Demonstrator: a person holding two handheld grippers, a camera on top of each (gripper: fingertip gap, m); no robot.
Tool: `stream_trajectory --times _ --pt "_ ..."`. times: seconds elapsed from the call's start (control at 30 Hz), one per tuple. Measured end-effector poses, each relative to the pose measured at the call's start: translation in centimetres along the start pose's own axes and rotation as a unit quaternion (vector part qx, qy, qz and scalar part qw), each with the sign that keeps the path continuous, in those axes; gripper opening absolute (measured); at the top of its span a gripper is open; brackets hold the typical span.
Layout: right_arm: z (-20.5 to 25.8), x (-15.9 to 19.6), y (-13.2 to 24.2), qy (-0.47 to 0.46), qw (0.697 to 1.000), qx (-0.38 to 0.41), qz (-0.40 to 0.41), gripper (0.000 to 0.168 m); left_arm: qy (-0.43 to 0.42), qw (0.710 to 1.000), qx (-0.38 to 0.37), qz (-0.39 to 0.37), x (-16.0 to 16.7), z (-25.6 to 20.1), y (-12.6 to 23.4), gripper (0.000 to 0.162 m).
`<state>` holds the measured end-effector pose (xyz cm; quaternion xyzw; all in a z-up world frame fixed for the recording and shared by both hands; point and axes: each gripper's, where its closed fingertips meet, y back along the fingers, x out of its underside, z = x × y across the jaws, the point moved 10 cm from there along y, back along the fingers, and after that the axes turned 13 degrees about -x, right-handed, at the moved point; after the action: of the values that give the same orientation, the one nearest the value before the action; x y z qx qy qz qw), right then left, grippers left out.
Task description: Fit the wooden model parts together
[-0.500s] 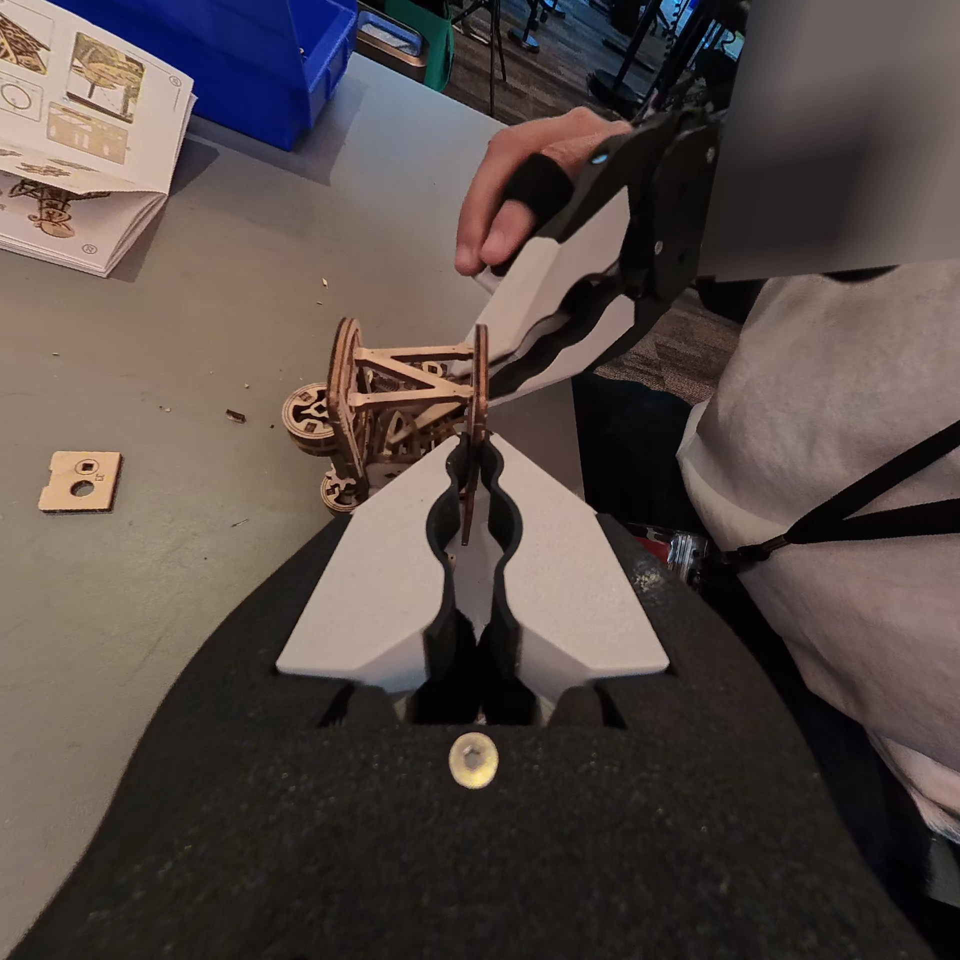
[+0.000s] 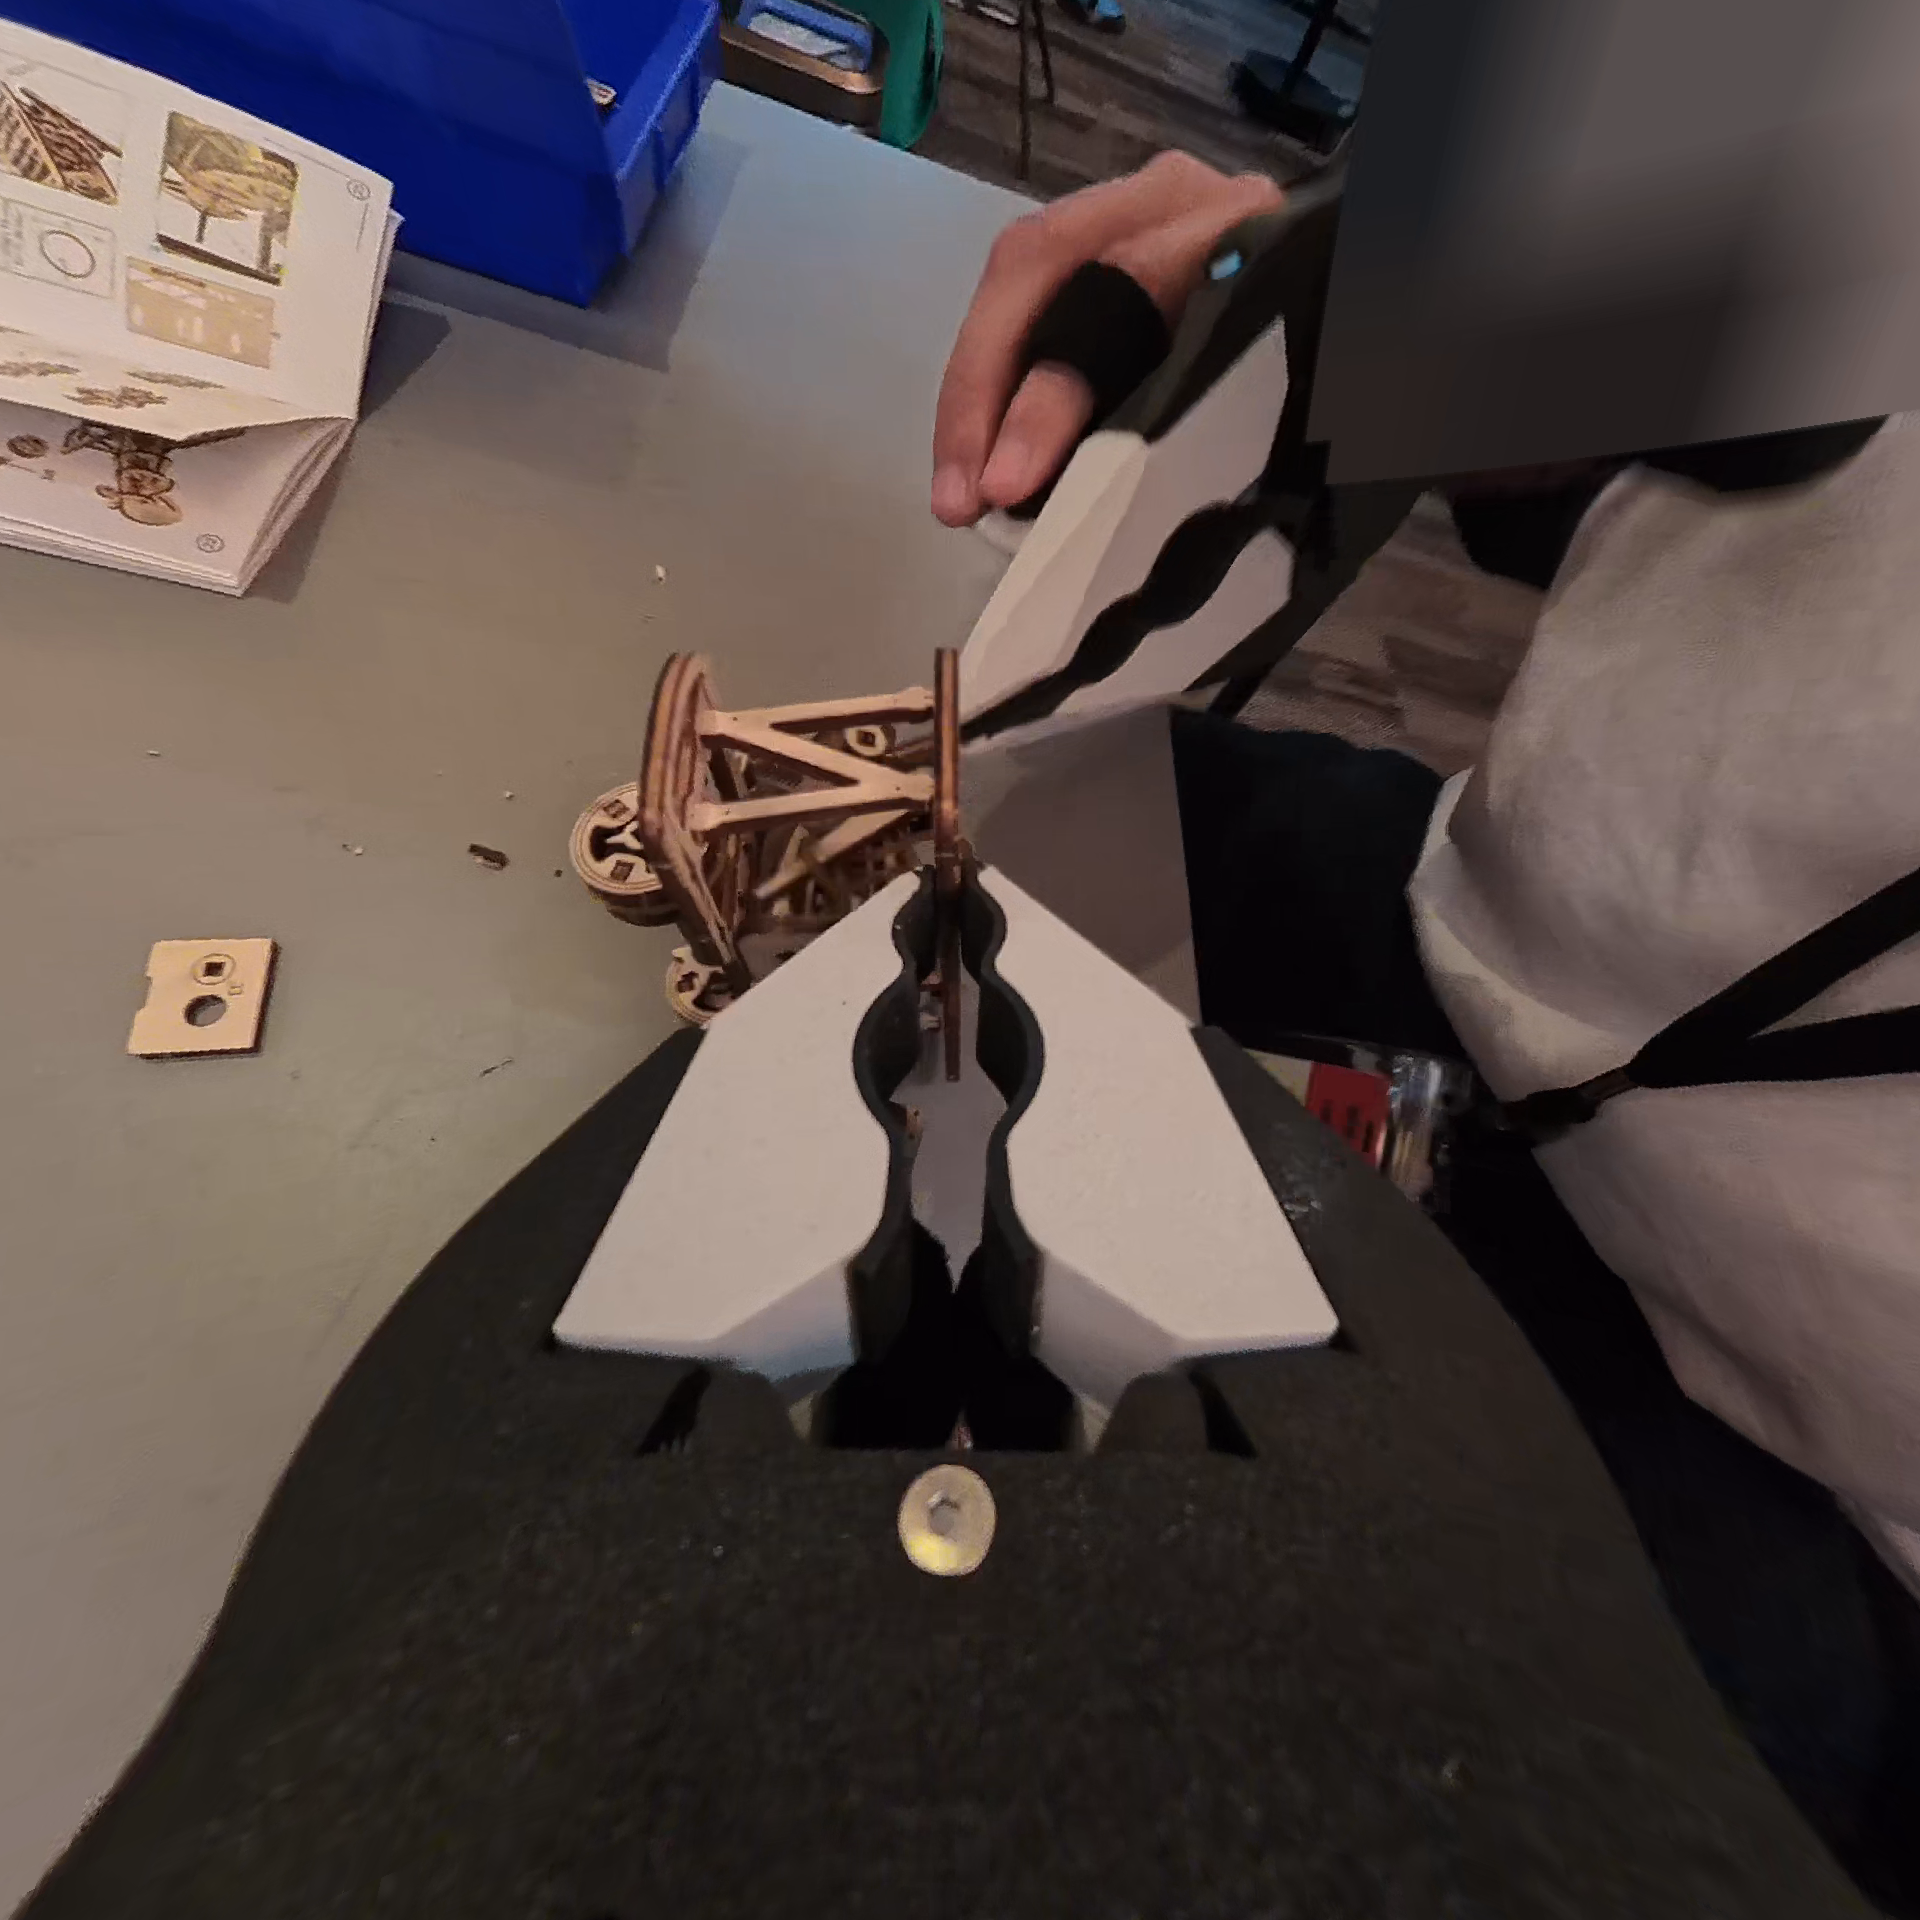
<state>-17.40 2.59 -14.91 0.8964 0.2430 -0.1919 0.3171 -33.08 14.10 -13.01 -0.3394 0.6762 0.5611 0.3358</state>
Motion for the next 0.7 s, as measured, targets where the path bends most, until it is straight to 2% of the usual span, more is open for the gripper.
stream_trajectory --times 0.1,0.17,0.23,0.37,0.43,0.6,0.7 --pt "-1.4 0.6 1.5 -0.175 0.98 -0.061 -0.075 0.01 -0.028 0.999 -0.026 0.009 -0.1 -0.8 -0.1 0.001" --pt "-2.5 1.0 2.2 -0.28 0.943 -0.114 -0.136 0.018 -0.044 0.998 -0.04 0.007 -0.1 -1.3 -0.2 0.001" --pt "-3.2 1.6 2.5 -0.343 0.912 -0.156 -0.162 0.026 -0.045 0.998 -0.051 0.005 0.0 -1.8 -0.4 0.001" --pt "-2.7 2.1 1.4 -0.391 0.902 -0.148 -0.108 0.045 -0.026 0.997 -0.078 -0.006 0.0 -2.3 -0.9 0.0" --pt "-2.0 2.2 0.3 -0.42 0.891 -0.15 -0.088 0.062 -0.008 0.997 -0.079 -0.01 0.0 -2.4 -1.2 0.001" --pt "-1.4 3.2 -1.0 -0.427 0.89 -0.148 -0.053 0.068 0.011 0.996 -0.083 -0.008 0.3 -2.5 -1.5 0.007" --pt "-1.3 3.5 -1.3 -0.426 0.89 -0.151 -0.05 0.069 0.019 0.996 -0.09 0.0 0.2 -2.5 -1.3 0.02"
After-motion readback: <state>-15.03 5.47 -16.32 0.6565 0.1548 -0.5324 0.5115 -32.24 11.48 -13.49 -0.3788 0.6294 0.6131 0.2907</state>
